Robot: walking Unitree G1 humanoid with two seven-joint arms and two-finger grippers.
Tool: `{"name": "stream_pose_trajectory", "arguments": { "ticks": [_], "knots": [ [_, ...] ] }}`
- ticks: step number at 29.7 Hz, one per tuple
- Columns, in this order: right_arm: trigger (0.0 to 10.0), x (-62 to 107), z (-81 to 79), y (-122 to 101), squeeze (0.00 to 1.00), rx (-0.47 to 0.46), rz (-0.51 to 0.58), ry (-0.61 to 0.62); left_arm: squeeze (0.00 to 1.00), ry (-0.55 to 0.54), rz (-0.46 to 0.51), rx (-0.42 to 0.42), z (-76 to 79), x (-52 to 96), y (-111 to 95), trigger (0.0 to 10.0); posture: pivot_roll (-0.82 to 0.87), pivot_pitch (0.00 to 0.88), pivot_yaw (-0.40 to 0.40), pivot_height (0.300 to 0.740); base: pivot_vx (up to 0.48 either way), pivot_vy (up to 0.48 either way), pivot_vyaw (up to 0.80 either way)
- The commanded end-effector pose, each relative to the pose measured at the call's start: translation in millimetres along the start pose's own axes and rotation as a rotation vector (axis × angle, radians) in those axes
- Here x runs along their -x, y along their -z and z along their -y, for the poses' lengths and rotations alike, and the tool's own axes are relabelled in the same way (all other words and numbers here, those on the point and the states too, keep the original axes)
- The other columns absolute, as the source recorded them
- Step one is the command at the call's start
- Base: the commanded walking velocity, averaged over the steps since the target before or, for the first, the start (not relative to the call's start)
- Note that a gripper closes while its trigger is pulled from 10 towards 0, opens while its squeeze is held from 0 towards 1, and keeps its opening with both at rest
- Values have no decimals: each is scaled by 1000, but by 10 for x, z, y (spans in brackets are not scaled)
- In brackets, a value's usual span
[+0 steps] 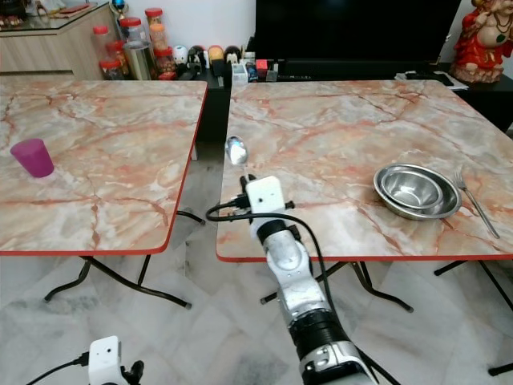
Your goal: Setting the table
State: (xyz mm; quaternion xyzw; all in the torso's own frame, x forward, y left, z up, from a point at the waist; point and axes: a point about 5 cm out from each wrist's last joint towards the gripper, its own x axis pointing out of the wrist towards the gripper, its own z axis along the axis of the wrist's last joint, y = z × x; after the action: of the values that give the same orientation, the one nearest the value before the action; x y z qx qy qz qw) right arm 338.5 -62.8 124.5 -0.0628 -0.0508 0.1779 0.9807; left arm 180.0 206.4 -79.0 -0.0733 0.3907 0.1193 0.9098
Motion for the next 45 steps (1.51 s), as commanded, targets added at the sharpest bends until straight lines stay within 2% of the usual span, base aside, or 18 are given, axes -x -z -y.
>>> {"name": "stream_pose_trajectory", "arguments": {
  "ticks": [1, 15, 45],
  "knots": [
    [10000, -28, 1, -76, 0, 1, 25, -1, 0, -4, -12, -9, -16, 7, 26, 10000, 63, 0, 15, 740, 0, 0, 0],
    [10000, -36, -24, -66, 0, 2, 18, -8, 0, -5, -18, -22, -19, 11, 40, 10000, 67, 0, 15, 740, 0, -185, 0],
    [10000, -24, -26, -38, 0, 3, 3, -6, 0, -2, -19, -22, -17, 14, 49, 10000, 64, 0, 16, 740, 8, -320, 0]
  ]
}}
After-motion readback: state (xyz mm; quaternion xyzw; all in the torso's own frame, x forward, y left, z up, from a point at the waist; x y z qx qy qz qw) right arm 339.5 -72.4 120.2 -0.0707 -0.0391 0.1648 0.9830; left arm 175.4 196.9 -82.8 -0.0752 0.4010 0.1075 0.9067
